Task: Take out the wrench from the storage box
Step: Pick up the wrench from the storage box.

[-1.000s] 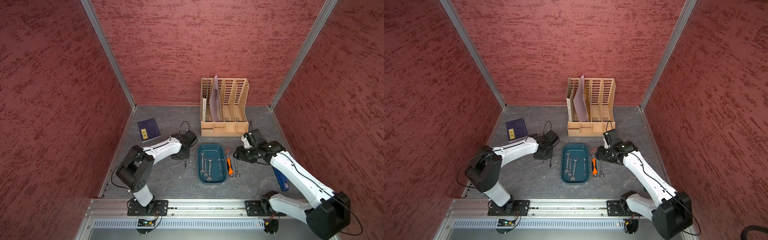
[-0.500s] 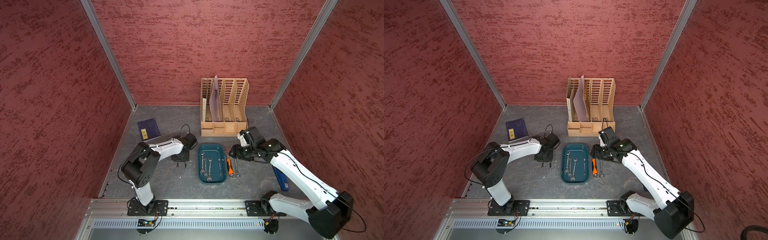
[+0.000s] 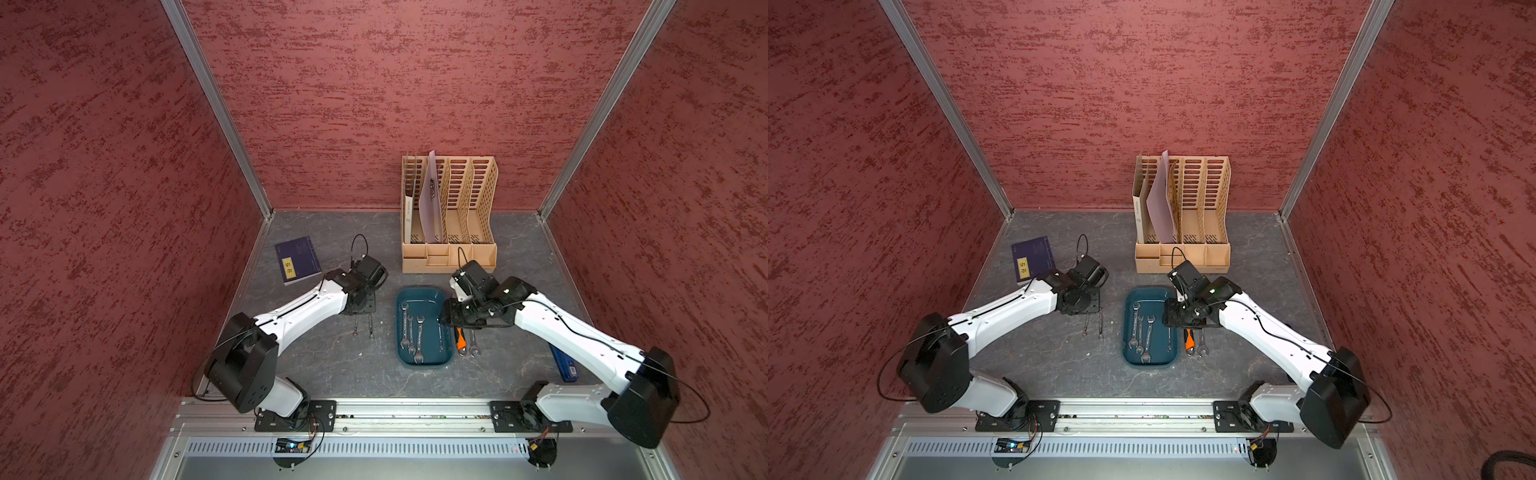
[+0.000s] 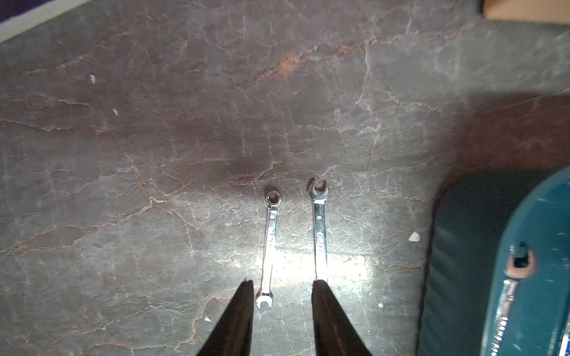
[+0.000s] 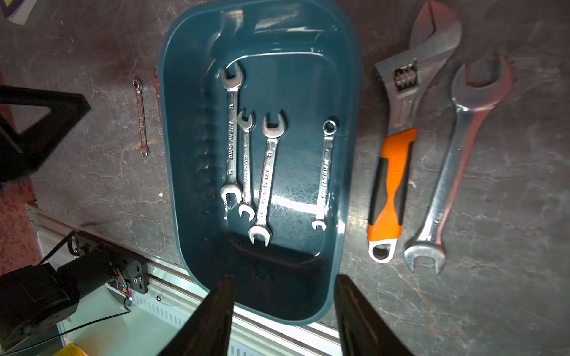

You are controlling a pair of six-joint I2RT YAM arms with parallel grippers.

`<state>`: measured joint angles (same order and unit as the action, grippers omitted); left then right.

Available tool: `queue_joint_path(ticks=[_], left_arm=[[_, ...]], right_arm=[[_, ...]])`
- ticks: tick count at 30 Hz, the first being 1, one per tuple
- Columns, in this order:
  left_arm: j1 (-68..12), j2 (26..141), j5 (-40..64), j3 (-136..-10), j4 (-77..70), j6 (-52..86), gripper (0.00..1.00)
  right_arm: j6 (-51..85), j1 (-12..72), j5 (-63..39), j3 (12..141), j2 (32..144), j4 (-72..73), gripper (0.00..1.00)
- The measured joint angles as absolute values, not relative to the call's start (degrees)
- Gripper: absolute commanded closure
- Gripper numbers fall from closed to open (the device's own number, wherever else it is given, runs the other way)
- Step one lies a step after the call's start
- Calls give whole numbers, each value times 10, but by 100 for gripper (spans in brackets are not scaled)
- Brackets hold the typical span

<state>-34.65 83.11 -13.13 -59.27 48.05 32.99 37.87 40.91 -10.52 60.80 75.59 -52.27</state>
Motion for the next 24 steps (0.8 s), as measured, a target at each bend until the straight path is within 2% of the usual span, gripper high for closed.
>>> queue_joint_path(ticks=[10, 16, 24], left_arm=[[-323, 712, -130, -563, 479, 352, 61], [-314, 708, -122, -541, 479, 358, 60], [-309, 709, -118, -533, 479, 362, 60]], right_arm=[[412, 472, -72, 639, 898, -469, 45], [423, 491, -53, 671, 988, -455, 49], [435, 496, -36, 681, 1031, -445, 57]])
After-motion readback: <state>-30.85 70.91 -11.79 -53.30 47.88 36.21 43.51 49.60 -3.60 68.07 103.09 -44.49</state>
